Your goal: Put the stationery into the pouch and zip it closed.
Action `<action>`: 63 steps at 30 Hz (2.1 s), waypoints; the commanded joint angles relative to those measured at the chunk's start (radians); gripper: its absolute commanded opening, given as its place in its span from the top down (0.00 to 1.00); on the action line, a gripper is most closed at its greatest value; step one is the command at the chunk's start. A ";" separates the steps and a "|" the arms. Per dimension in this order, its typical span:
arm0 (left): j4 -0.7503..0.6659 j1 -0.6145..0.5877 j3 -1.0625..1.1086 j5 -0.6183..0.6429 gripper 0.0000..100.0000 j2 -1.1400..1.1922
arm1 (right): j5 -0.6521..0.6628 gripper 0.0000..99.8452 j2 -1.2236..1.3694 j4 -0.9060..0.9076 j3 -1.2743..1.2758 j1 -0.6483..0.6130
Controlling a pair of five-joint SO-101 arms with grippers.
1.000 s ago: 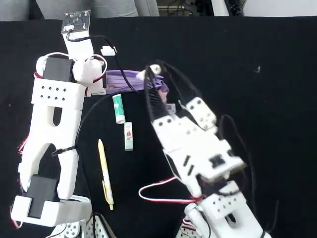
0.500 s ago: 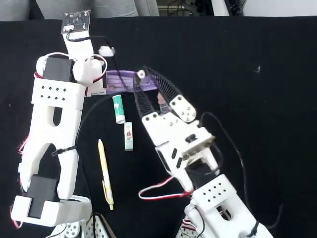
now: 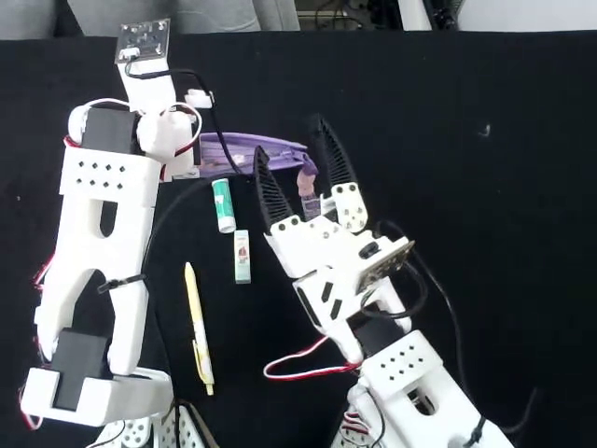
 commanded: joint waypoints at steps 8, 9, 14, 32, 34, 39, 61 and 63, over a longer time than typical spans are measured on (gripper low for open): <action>-0.031 -0.077 -0.004 0.006 0.97 -0.018 | -0.005 0.71 -0.087 0.080 -0.028 0.000; -0.038 -0.099 -0.002 0.005 0.97 -0.018 | -0.005 0.71 -0.111 0.146 -0.053 0.000; -0.075 -0.209 0.002 0.003 0.97 -0.018 | -0.012 0.71 -0.185 0.603 -0.268 -0.006; -0.164 -0.498 0.002 0.003 0.97 -0.011 | -0.009 0.71 -0.182 0.993 -0.278 -0.319; -0.166 -0.513 0.004 0.003 0.97 -0.009 | -0.012 0.71 -0.182 0.993 -0.271 -0.350; -0.158 -0.513 0.004 0.003 0.97 -0.015 | -0.017 0.74 -0.099 0.988 -0.289 -0.354; -0.158 -0.518 0.005 0.003 0.97 -0.009 | -0.175 0.79 0.932 1.031 -0.759 -0.460; -0.158 -0.518 0.005 0.003 0.97 -0.009 | -0.175 0.79 0.987 1.102 -0.831 -0.457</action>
